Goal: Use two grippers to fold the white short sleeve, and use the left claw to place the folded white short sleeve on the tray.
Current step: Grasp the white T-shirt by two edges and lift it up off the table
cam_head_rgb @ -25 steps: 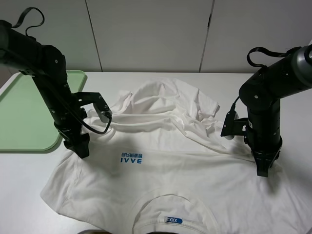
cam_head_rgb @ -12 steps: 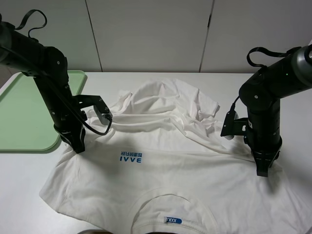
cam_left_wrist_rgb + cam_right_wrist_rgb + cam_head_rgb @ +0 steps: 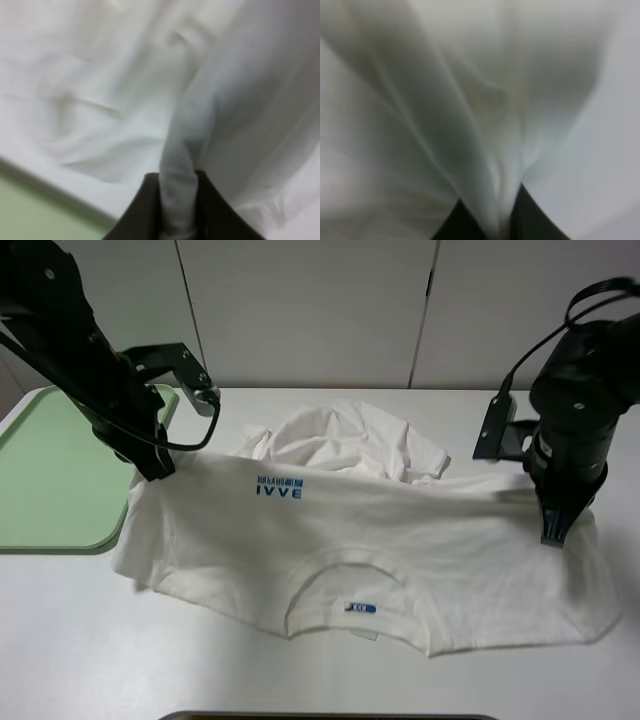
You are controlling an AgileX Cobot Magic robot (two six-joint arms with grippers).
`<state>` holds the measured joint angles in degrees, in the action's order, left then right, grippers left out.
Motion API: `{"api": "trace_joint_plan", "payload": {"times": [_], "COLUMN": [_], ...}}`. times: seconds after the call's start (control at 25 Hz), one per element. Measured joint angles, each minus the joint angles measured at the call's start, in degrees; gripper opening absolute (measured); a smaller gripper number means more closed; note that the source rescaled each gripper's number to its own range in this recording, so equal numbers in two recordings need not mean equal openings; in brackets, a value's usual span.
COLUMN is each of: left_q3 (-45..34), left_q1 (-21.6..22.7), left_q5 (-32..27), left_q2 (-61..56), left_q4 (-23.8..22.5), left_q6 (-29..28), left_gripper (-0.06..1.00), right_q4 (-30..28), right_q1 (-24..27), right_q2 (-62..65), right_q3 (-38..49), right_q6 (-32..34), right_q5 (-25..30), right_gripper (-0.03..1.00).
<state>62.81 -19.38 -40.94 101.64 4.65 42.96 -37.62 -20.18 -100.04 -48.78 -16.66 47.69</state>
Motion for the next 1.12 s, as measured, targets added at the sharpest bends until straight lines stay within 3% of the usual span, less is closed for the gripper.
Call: {"api": "trace_joint_plan", "payload": {"times": [0.2, 0.48, 0.6, 0.72, 0.84, 0.96, 1.12], "left_q3": [0.0, 0.0, 0.0, 0.0, 0.0, 0.1, 2.7], "left_q1": [0.0, -0.2, -0.4, -1.6, -4.8, -8.0, -8.9], "left_q5": [3.6, 6.3, 7.5, 8.5, 9.2, 9.3, 9.5], "left_q2": [-9.5, -24.5, -32.7, -40.3, -47.5, -54.1, -57.6], "left_q4": [-2.7, -2.6, -1.8, -0.3, 0.4, 1.3, 1.8], "left_q6": [-4.7, -7.3, -7.4, -6.9, -4.9, -3.2, -2.3], "left_gripper": [0.11, 0.11, 0.11, 0.11, 0.11, 0.11, 0.11], "right_q4": [-11.5, -17.8, -18.3, -18.3, -18.1, -16.8, -14.5], "right_q1": [0.0, -0.5, -2.6, -6.2, -7.4, -8.7, -8.7], "right_q2": [13.2, 31.1, 45.7, 57.1, 60.0, 62.9, 61.0], "right_q3": [0.0, 0.0, 0.0, -2.1, -4.5, -14.6, -22.7], "right_q6": [15.4, 18.0, 13.1, 3.4, 1.0, -1.8, -6.3], "right_q5": [-2.7, -3.3, -3.8, -3.4, -2.9, -1.0, 0.2], "right_gripper": [0.0, 0.0, 0.0, 0.0, 0.0, 0.0, 0.0]}}
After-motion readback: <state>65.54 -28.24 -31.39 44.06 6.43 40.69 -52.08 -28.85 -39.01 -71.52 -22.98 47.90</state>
